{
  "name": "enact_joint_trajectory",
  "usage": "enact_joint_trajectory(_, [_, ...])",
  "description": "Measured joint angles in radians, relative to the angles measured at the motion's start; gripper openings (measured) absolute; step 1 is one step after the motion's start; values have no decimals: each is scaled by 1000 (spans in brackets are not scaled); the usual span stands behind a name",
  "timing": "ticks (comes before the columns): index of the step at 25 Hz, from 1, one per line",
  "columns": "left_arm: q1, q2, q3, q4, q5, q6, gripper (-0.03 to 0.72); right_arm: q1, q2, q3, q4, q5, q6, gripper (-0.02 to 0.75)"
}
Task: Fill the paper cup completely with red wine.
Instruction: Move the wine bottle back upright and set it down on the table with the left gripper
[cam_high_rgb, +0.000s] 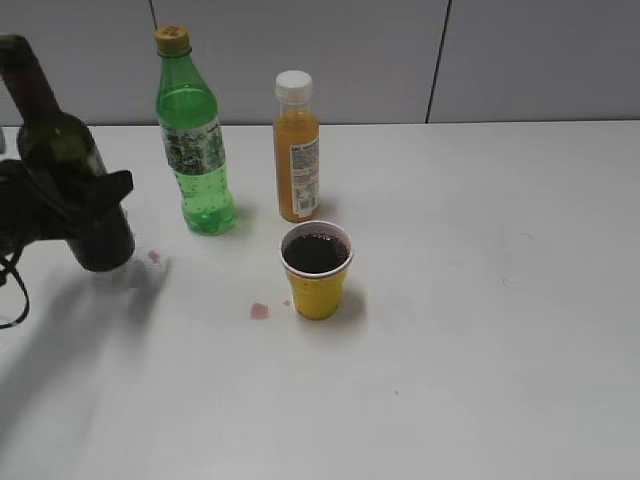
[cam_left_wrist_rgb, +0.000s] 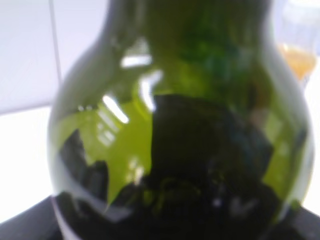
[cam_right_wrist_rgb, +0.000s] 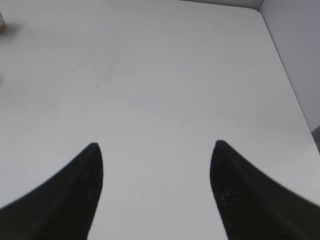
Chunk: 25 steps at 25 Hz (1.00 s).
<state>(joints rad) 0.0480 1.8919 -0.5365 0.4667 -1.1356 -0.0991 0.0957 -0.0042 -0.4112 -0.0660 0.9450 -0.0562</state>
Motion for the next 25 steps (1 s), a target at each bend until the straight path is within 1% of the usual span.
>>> enact_joint_trajectory(6, [0,105,-31,72,-27,0,552,0,0,0,0,0,0,510])
enact_joint_trajectory(12, [0,119,-70,104,-20,0,552,0,0,0,0,0,0,510])
enact_joint_trajectory(19, [0,119,-72,112,-15,0,552,0,0,0,0,0,0,510])
enact_joint_trajectory(25, [0,120,-72,178,-20,0,557,0,0,0,0,0,0,510])
